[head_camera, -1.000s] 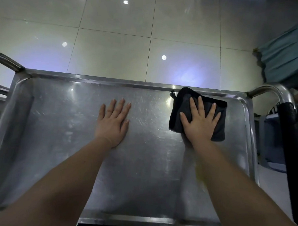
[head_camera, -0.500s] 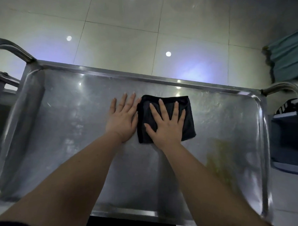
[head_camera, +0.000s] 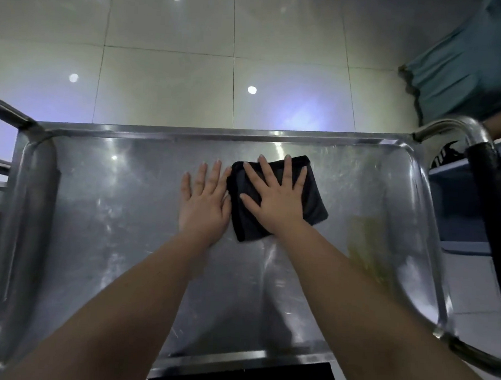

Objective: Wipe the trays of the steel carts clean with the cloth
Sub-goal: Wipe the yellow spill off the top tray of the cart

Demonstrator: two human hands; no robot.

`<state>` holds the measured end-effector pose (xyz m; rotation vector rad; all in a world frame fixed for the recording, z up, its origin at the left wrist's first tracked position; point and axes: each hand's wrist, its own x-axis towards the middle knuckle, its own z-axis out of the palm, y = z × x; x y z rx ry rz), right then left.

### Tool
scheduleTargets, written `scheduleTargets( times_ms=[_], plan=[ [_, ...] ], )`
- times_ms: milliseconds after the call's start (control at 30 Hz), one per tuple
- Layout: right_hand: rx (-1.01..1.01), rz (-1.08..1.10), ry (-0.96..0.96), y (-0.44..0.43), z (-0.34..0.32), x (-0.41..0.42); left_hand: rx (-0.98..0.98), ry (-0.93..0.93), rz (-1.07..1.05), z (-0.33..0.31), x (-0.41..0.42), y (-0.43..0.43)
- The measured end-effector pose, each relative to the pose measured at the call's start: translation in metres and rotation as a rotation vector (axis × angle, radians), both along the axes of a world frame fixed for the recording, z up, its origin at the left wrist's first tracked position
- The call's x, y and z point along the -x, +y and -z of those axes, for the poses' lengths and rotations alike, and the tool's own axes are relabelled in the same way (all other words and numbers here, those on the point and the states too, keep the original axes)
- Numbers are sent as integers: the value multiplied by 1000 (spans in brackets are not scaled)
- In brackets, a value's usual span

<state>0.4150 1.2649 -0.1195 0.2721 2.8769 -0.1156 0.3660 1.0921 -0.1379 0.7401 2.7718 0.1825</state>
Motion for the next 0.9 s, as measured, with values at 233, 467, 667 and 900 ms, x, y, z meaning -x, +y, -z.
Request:
scheduleTargets(
  times_ms=[233, 467, 667, 900],
  plan=[
    [14, 108, 7, 10, 13, -12, -17, -2, -12, -2, -3, 0],
    [-14, 299, 1, 105, 13, -81, 11, 27, -25, 0, -3, 0],
    [23, 352, -54, 150, 7, -102, 38, 87, -43, -5, -7, 8],
    [2, 297, -22, 169, 5, -130, 0, 8, -74, -20, -48, 41]
  ],
)
